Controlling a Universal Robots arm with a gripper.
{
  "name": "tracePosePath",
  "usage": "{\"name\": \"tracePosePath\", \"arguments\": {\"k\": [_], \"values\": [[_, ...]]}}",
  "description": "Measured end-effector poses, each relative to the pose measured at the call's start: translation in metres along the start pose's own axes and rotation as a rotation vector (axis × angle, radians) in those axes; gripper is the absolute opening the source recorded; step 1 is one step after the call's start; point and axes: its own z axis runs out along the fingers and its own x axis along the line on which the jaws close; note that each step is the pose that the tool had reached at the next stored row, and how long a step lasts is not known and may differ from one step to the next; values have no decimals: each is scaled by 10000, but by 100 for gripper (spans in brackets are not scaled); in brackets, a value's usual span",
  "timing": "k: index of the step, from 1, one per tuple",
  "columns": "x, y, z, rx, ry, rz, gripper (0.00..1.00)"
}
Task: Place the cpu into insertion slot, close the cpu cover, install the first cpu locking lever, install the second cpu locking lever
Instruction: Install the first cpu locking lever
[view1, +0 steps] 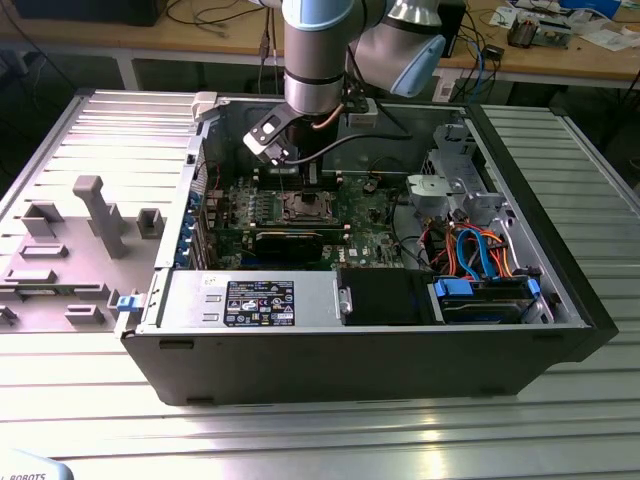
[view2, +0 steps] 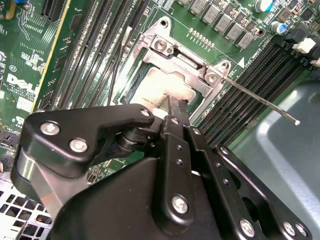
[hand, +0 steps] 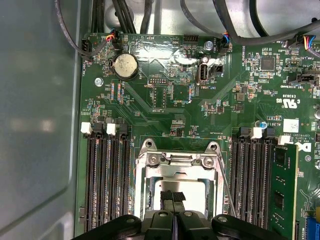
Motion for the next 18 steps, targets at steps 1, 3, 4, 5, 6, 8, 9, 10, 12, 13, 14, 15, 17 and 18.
{"name": "tracePosePath", "arguments": {"k": [1, 3, 4, 5, 6, 8, 9, 10, 12, 13, 14, 15, 17, 18], "values": [[0, 0, 0, 0, 0, 0, 11], [0, 1, 0, 0, 1, 0, 11], [0, 1, -2, 0, 0, 0, 11], [0, 1, -7, 1, 0, 0, 11], [0, 1, -12, 0, 1, 0, 11], [0, 2, -34, 5, 3, -1, 11], [0, 2, -38, 5, 2, 0, 11], [0, 2, -44, 6, 3, 0, 11], [0, 2, -54, 7, 2, 0, 11], [0, 2, -60, 7, 2, 0, 11], [1, 2, -70, 7, 2, 1, 11], [1, 2, -77, 7, 2, 0, 11], [1, 2, -114, 7, 3, 1, 11], [1, 3, -128, 7, 2, 1, 11]]}}
